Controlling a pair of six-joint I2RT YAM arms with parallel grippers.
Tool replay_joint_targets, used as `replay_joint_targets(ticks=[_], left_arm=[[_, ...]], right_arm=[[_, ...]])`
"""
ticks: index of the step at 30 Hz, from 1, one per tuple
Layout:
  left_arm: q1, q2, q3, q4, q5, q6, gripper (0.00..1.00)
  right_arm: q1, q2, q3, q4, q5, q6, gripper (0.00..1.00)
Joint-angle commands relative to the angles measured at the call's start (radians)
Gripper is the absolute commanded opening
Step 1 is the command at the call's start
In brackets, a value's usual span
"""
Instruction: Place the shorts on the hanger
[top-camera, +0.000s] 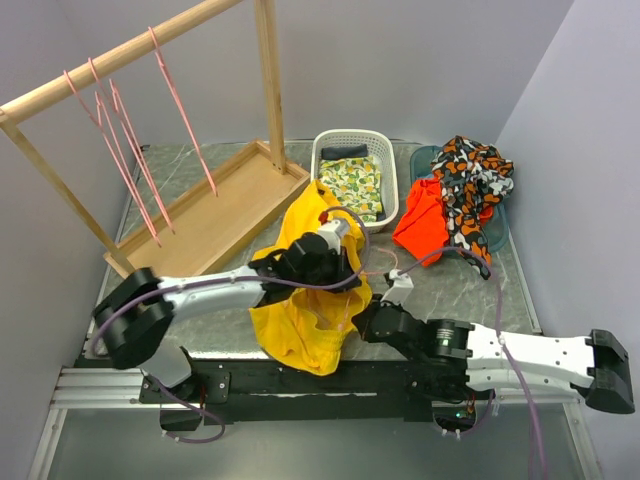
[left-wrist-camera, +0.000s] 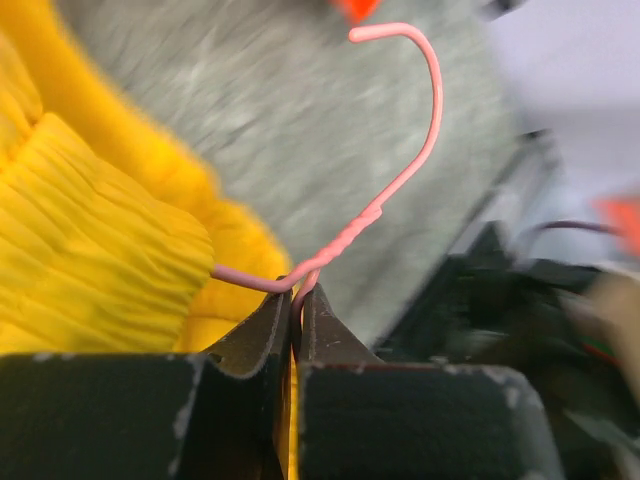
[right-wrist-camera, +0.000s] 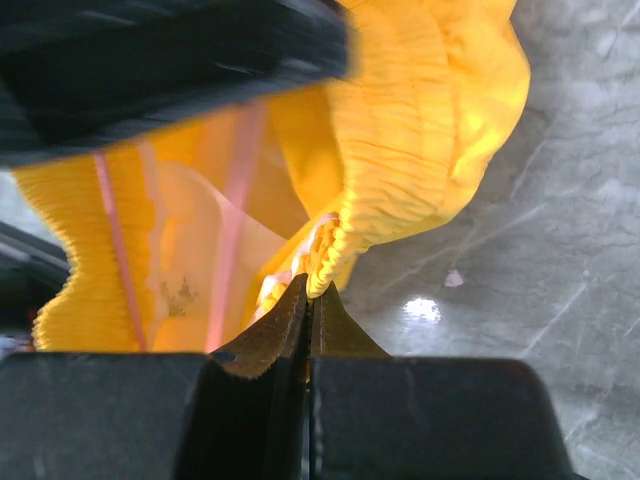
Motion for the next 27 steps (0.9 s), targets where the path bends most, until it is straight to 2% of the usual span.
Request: replay_joint_targets(ticks=[1,5,10,16,20,27], left_arm=[[0.003,-0.167,0.061,0.004,0.053,-0.054,0.01],[0.019,-0.254,0.043,0.024,0.087,-0.090,0.01],[0.036,-0.325,0.003,0.113,0.173,-0.170,0.01],[0.070,-0.422,-0.115,0.387,0.263,-0.300,0.01],[0.075,-0.460,-0.156,0.441,0.214,-0.285,0.01],[0.076,-0.434,-0.282,0.797,0.236,-0.325,0.01]], right_arm=[[-0.005,-0.103,0.059,-0.039,0.084,-0.007,0.00],[-0.006,-0.191,0.091,-0.050,0.100,-0.040,0.00],[-0.005,-0.222,0.145,-0.050,0.117,-0.079,0.00],[-0.005,-0.257,0.209,0.011,0.078,-0.161,0.00],[-0.003,-0.248,0.269,0.025,0.034,-0.217,0.00],[-0.003,-0.179,0.375,0.017,-0.064,-0.306,0.00]])
